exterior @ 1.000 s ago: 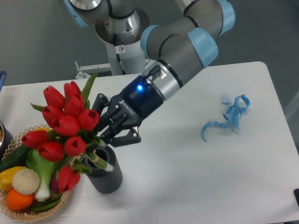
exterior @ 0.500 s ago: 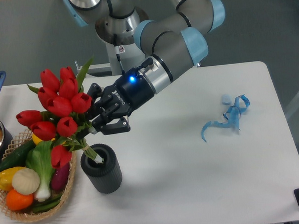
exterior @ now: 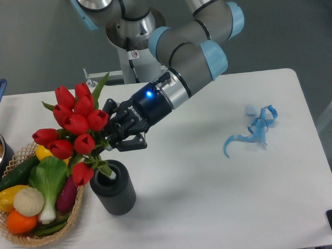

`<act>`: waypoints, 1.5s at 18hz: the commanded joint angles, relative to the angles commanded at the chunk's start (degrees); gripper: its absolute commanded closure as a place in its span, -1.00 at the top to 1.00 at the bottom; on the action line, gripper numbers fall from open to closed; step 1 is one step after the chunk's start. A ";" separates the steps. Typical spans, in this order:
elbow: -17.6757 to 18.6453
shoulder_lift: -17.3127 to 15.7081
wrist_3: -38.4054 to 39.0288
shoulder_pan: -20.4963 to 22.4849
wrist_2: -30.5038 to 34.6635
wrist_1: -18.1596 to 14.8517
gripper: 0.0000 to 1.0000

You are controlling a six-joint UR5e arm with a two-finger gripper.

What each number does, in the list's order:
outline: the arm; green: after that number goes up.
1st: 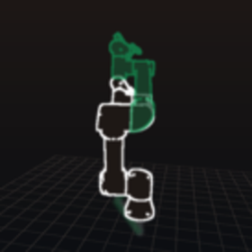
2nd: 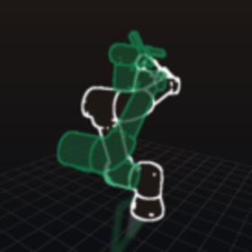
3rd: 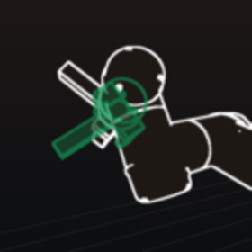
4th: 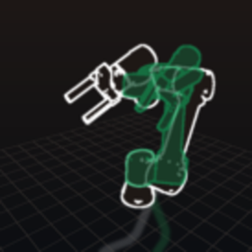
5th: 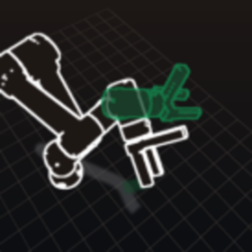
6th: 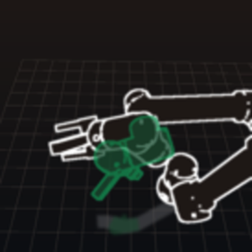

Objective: Insert the flowers into the vase
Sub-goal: 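Lower the tulip stems down into the black vase opening, then open the gripper and pull it back from the tulips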

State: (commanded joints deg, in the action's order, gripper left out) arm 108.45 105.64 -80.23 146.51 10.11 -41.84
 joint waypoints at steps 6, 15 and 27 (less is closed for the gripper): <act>0.62 3.08 -1.95 0.00 0.09 0.00 -0.90; 1.23 7.04 -6.08 0.00 0.26 0.00 -0.54; 4.84 6.77 -5.90 2.20 0.26 -0.09 1.00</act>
State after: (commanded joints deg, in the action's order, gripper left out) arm 113.29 112.41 -86.13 148.71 10.37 -41.92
